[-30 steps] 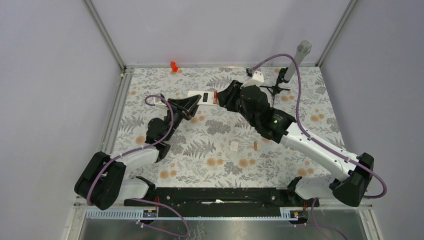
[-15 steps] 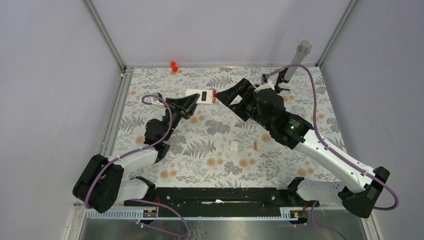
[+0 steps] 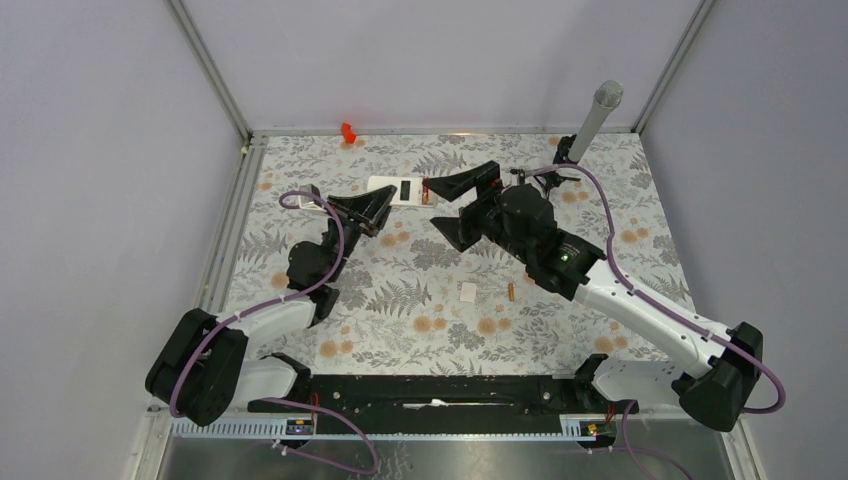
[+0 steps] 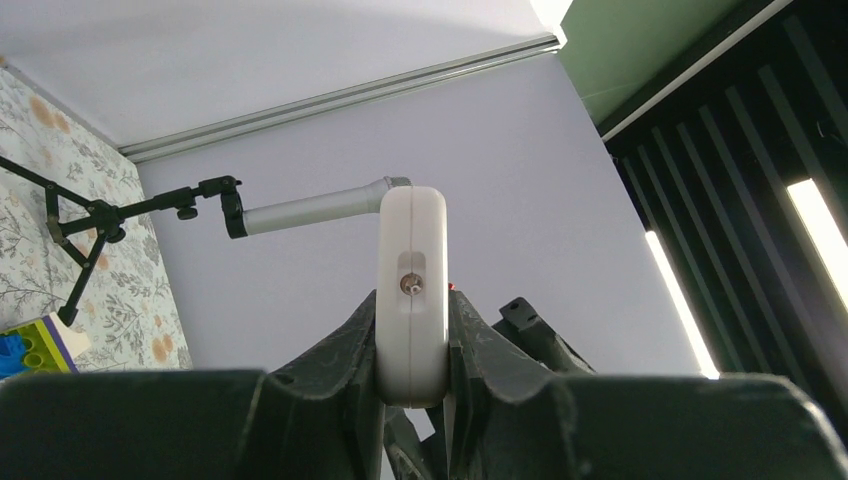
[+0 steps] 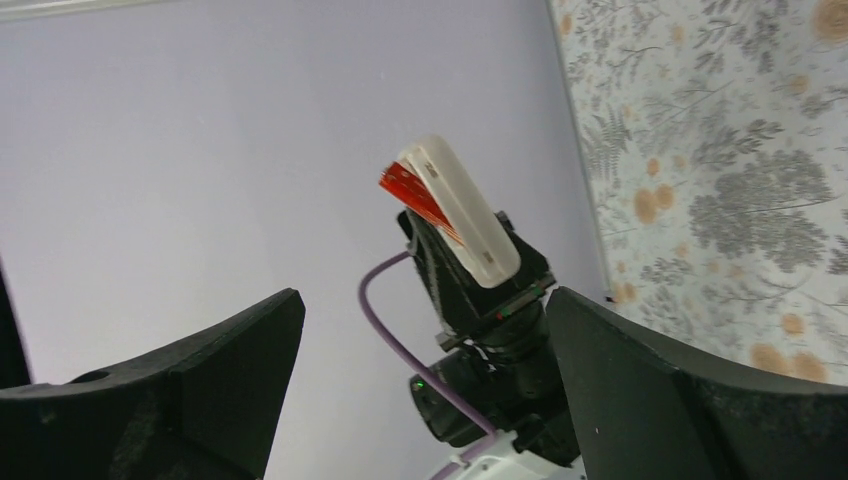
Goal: Load the batteries into the remote control
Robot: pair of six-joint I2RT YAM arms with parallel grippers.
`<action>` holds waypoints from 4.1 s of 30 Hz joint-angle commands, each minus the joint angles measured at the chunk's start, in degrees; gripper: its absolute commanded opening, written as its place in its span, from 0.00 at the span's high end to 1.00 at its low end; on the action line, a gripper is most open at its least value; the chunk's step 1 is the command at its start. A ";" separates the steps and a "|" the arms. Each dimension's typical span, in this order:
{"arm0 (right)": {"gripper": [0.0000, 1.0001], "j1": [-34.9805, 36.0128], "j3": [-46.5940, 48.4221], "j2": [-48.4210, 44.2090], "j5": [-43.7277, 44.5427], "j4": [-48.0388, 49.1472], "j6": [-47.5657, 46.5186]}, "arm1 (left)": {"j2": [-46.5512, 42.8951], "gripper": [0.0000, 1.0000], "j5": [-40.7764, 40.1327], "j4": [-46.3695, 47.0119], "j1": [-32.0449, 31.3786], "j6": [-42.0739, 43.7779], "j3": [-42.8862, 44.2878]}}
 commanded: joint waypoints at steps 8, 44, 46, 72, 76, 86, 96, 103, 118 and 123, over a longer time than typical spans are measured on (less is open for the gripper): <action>0.00 -2.80 -1.95 2.73 1.84 10.17 9.52 | 0.35 1.00 -2.38 9.93 -0.60 0.65 -1.61; 0.49 -4.75 -4.91 6.15 -5.83 17.56 12.09 | 1.43 1.00 -2.52 11.00 -0.95 1.34 -0.29; 0.50 -4.72 -5.04 5.96 -5.90 17.51 12.11 | 1.68 1.00 -2.79 11.08 -0.99 1.11 -0.15; 0.16 -5.45 -5.72 4.42 -7.65 15.91 2.80 | 2.19 1.00 -2.96 10.83 -0.95 2.04 -0.45; 0.01 -6.71 -7.47 2.44 -7.92 17.25 -2.87 | 2.49 1.00 -2.95 10.82 -0.95 2.57 -2.28; 0.11 -11.78 -10.15 -2.20 -16.11 12.13 -21.45 | 0.87 1.00 -2.31 9.11 -0.31 5.98 -5.12; 0.14 -11.83 -6.42 1.67 -33.07 9.92 -44.97 | 4.01 1.00 8.84 11.41 0.43 8.96 -4.69; 0.24 -11.82 -12.65 -2.10 -27.99 20.03 -47.67 | 4.14 1.00 12.37 11.53 0.54 8.04 -3.71; 0.67 -11.90 -14.76 -1.53 -25.43 23.49 -46.35 | 3.34 1.00 15.89 11.53 0.54 7.76 -2.53; 0.55 -11.82 -14.99 -0.87 -26.24 25.19 -45.00 | 3.07 1.00 16.21 11.53 0.54 8.13 -2.47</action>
